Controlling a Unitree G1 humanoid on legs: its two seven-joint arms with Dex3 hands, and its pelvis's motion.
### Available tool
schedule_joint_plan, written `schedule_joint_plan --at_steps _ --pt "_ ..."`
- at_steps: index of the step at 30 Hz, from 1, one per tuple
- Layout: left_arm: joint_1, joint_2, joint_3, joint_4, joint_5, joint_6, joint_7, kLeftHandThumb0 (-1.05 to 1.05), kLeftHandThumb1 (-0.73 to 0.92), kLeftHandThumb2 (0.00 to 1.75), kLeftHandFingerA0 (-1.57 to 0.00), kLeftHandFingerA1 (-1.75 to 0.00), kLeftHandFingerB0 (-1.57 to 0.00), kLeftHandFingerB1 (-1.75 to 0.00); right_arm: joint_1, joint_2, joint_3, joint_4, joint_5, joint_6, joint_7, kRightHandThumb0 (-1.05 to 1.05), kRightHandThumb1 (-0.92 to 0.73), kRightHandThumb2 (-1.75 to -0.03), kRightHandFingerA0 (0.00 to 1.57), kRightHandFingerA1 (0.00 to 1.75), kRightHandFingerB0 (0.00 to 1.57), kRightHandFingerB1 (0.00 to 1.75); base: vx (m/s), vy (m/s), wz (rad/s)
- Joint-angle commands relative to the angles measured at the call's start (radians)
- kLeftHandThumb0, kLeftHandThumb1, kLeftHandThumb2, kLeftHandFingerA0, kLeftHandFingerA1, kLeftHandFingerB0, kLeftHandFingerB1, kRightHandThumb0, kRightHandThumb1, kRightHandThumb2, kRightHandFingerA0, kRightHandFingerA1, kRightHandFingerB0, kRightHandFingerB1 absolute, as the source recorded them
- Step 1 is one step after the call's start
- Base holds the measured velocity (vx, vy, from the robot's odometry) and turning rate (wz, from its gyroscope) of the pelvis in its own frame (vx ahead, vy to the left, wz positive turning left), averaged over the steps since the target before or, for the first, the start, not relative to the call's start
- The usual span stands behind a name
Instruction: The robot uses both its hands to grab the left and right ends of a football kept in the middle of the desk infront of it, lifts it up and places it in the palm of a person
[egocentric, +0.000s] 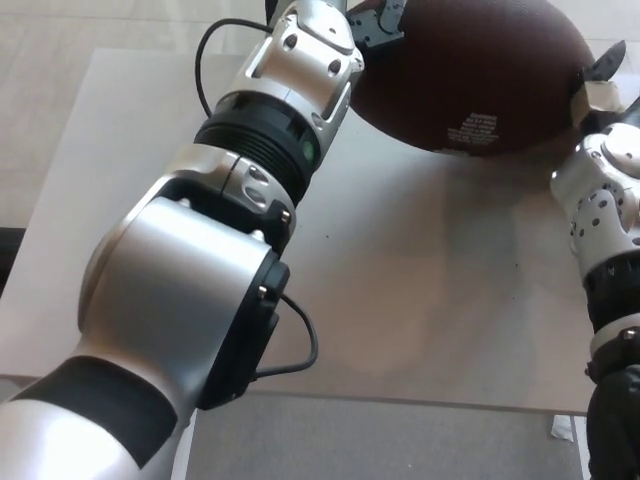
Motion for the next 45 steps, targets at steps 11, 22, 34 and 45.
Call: schedule_joint_plan --at_steps 11,22,34,45 --pt "-0.011 0.001 0.036 -0.037 -0.007 0.01 -0.048 -0.89 0.69 1.08 -0.03 -0.48 -0.07 -0.22 0.074 -0.126 0.14 -0.037 -0.112 0.235 0.126 -1.05 -0.76 -1.07 0.0 0.28 0.0 0.07 0.0 0.0 0.0" --pt "0.116 0.164 0.093 -0.347 -0.051 0.022 -0.126 -0.85 0.68 1.11 -0.06 -0.6 -0.06 -0.21 0.161 -0.278 0.104 -0.299 -0.141 0.272 0.231 -1.05 -0.77 -1.03 0.0 0.08 0.0 0.04 0.0 0.0 0.0" --pt "0.478 0.542 0.424 -1.075 -0.166 0.234 -0.255 -0.81 0.72 1.16 -0.01 -0.43 -0.05 -0.26 0.487 -0.574 -0.173 -0.911 0.043 0.443 0.461 -0.93 -0.76 -1.08 0.0 0.23 0.0 0.11 0.0 0.0 0.0" --pt "1.161 0.519 0.979 -1.66 -0.336 0.294 -0.39 -0.91 0.92 0.72 -0.11 -0.63 -0.09 -0.43 1.121 -0.402 -0.762 -1.416 0.387 0.424 0.58 -0.84 -0.67 -1.03 0.44 0.96 0.02 0.37 0.0 0.0 0.0"
